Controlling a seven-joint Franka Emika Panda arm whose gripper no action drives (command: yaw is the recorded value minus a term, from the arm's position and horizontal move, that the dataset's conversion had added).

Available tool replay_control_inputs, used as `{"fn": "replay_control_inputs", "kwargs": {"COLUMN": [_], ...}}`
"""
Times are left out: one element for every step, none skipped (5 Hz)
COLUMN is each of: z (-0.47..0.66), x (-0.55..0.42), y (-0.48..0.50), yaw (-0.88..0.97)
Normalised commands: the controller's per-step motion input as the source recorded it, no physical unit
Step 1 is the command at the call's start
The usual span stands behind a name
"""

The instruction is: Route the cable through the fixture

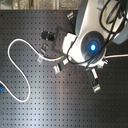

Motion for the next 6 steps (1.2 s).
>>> {"fn": "replay_control_inputs", "kwargs": {"z": [0.36,0.32,0.32,0.15,0.16,0.06], "x": [0.003,-0.183,-0.174,-0.212,-0.19,-0.264], "y": [0.059,0.061,0.044,0.026,0.004,-0.017], "yaw": [-0.17,-0.7,-0.81,-0.79,-0.78,-0.71]}}
